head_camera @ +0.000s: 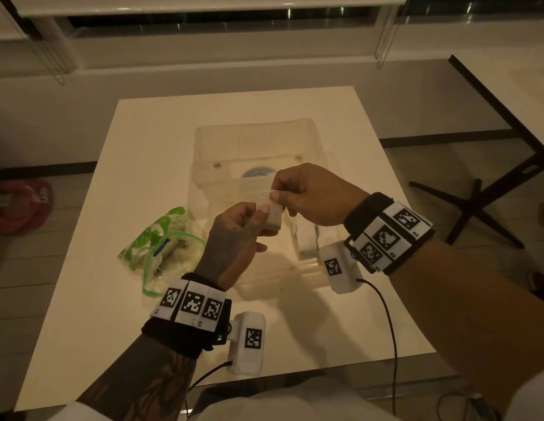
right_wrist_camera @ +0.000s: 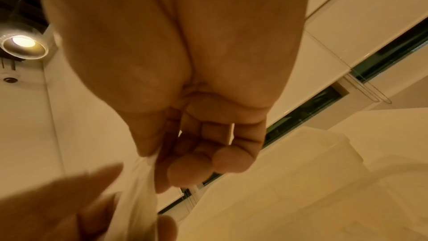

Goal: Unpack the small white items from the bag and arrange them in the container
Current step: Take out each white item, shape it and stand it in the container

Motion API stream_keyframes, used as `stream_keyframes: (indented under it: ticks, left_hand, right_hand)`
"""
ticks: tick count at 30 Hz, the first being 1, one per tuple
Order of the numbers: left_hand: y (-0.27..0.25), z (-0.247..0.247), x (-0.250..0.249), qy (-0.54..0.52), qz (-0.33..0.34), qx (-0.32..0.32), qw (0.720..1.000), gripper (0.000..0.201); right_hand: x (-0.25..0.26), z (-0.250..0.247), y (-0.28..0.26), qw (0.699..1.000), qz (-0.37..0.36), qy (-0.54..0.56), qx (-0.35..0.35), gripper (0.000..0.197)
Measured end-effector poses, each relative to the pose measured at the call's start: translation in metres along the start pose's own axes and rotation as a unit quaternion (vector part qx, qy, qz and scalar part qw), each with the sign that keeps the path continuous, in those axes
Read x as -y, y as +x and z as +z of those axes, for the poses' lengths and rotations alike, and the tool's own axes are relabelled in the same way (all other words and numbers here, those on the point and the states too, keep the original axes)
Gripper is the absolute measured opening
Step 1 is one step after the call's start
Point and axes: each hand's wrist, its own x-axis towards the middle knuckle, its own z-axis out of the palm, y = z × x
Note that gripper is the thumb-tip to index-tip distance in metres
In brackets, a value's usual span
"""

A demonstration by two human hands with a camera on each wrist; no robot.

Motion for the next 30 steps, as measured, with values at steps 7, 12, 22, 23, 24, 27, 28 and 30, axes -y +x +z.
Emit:
stream_keyframes:
  ticks: [7,12,22,23,24,27,28,30]
  left_hand:
    - [0.0,0.003,0.0,0.026,0.013,-0.009,1.0,0.019]
    - [0.007,0.003,-0.001,0.076,0.075,-0.026,0.994,0.018]
    - [0.005,0.006,-0.001,0.071,0.062,-0.027,0.995,0.015]
    - [0.004,0.006,-0.001,0.065,0.054,-0.018,0.996,0.014]
    - [0.003,0.006,0.0,0.06,0.047,-0.014,0.997,0.012]
    - [0.003,0.006,0.0,0.059,0.042,-0.017,0.997,0.017]
    - [0.003,0.006,0.0,0.062,0.043,-0.015,0.997,0.016]
    - [0.002,0.007,0.0,0.064,0.037,0.0,0.997,0.007]
  right_hand:
    - [-0.001,-0.003,-0.001,1.0,0.005,-0.013,0.0,0.014]
    - [-0.002,-0.002,-0.001,1.0,0.008,-0.023,0.017,0.016]
    - [-0.006,-0.002,-0.002,1.0,0.009,0.0,-0.012,0.013]
    - [-0.007,-0.003,-0.003,1.0,0.01,-0.002,-0.017,0.013]
    - [-0.007,-0.004,-0.003,1.0,0.009,-0.005,-0.018,0.013]
    - [-0.008,-0.004,-0.004,1.0,0.008,0.003,-0.013,0.012]
    - [-0.008,-0.004,-0.004,1.0,0.007,0.006,-0.017,0.011]
    - [-0.011,-0.003,-0.003,0.999,0.013,0.007,-0.028,0.01]
